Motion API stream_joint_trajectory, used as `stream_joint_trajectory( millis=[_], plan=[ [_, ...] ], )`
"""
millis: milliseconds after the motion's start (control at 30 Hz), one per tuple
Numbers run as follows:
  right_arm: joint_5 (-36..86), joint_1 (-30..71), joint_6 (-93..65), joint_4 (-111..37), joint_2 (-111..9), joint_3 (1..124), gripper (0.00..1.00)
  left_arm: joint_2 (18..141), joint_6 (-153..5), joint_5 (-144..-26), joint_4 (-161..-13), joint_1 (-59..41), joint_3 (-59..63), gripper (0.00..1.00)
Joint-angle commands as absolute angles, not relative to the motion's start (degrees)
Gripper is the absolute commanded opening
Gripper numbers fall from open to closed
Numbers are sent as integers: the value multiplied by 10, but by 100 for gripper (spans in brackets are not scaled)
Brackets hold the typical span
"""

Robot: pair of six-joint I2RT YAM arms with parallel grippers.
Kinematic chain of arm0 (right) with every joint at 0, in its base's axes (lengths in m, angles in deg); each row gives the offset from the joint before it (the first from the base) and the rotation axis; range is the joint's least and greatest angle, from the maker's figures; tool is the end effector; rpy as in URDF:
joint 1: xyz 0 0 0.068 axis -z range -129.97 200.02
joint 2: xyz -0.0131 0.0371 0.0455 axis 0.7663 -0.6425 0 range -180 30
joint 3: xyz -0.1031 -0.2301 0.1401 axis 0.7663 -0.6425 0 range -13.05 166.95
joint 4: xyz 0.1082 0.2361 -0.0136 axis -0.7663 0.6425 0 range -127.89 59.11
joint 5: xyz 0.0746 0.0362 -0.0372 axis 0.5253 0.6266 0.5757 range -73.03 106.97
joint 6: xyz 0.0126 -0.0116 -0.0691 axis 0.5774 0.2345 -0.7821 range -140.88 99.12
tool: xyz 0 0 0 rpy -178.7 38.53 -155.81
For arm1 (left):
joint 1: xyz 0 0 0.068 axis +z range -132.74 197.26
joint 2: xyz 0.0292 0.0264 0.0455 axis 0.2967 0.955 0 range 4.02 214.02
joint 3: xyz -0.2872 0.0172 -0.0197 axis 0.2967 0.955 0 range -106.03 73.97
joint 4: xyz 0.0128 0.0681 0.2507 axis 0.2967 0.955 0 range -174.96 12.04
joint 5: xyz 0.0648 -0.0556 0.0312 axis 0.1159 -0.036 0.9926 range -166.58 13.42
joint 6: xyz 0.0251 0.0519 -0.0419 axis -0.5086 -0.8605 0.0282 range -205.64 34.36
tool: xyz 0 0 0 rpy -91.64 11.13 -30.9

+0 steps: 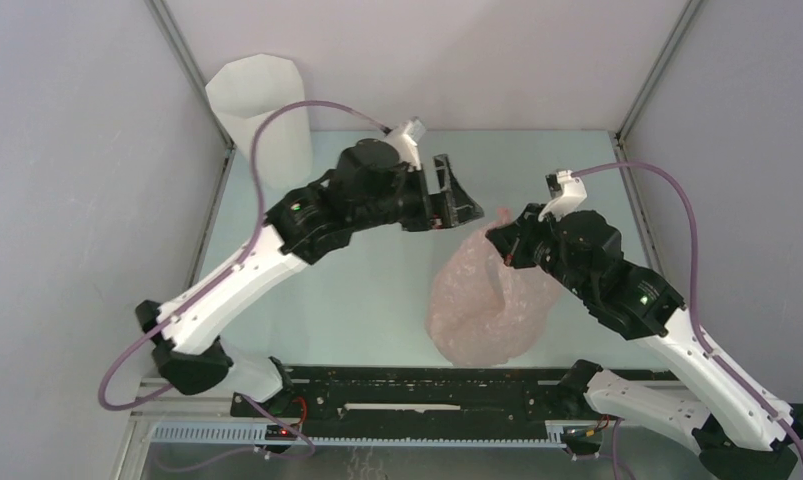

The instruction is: Put the trash bags into the trash bin

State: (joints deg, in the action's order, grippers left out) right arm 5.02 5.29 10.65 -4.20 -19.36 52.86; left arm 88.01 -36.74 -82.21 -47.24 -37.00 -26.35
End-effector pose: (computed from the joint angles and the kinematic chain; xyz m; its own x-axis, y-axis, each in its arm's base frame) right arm 0.1361 0.1176 0.4143 -0.4652 0.2593 -0.8464 -0.3576 0.8196 0.4476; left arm 0.1886 -0.2718 0.4697 -0.7890 -0.1877 -0.5850 0.4055 0.5564 -0.7253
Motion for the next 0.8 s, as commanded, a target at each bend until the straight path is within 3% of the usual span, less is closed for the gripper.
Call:
stream_joint_trajectory(
  millis=[0, 167, 367, 767],
  plan=[
    [11, 52, 106, -14, -150, 512, 0, 768, -439, -675, -378, -355, -280, 89],
    [23, 53, 76, -5, -109, 513, 0, 697, -428, -571, -310, -266, -241, 85],
    [21, 61, 65, 37, -84, 526, 0, 678, -396, -568, -331, -43, -206, 83],
    [-11, 149, -55, 26, -108, 557, 0, 915, -332, -570, -406, 170, -313, 83]
  ],
)
